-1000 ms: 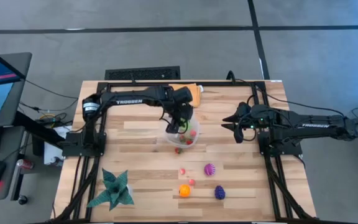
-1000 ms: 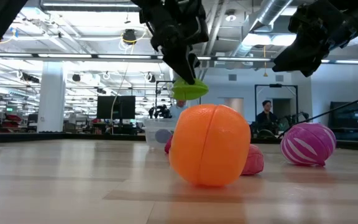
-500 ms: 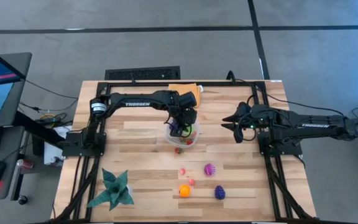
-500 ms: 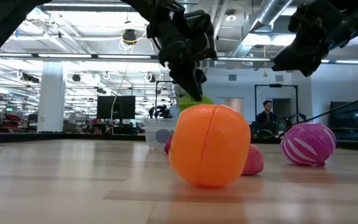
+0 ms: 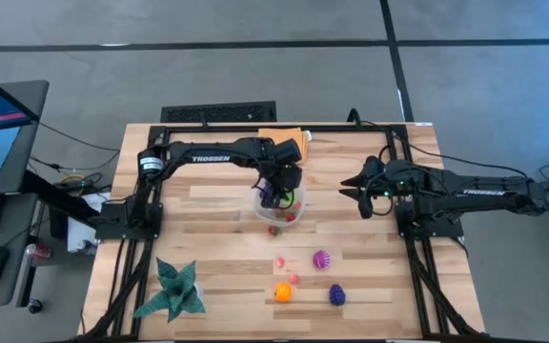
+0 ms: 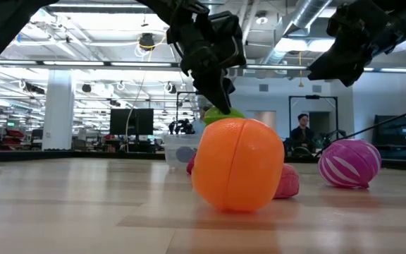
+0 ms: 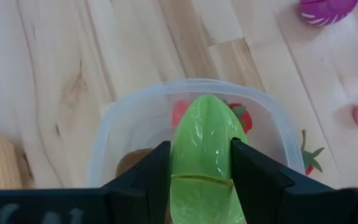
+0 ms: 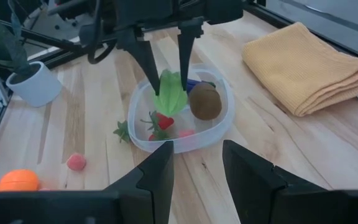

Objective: Pick and placing Produce into tupperware
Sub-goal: Put the green starfruit into the transparent container

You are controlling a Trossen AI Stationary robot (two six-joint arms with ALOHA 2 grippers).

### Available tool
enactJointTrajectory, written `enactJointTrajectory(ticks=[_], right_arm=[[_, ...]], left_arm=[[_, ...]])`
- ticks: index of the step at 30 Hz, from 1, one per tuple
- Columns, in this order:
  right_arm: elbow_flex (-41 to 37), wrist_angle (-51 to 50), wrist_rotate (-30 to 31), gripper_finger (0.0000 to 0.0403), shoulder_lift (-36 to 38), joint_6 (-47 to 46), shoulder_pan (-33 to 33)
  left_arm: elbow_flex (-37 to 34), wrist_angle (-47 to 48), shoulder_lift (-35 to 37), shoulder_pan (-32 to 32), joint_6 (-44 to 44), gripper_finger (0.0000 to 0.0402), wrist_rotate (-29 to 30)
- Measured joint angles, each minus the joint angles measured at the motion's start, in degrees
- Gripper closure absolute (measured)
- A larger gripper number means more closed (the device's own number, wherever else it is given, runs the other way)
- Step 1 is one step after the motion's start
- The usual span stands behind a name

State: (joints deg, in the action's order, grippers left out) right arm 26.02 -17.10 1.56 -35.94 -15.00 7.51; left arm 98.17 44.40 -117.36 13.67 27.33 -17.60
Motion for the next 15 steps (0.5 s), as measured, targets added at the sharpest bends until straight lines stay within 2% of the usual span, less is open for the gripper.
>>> enactJointTrajectory(ticks=[15], right_arm=[[0.0, 0.0, 0.0, 0.0243, 0.02, -0.02, 0.0]], left_arm=[[0.0, -0.1, 0.0, -0.02, 0.37, 0.0262, -0.05]])
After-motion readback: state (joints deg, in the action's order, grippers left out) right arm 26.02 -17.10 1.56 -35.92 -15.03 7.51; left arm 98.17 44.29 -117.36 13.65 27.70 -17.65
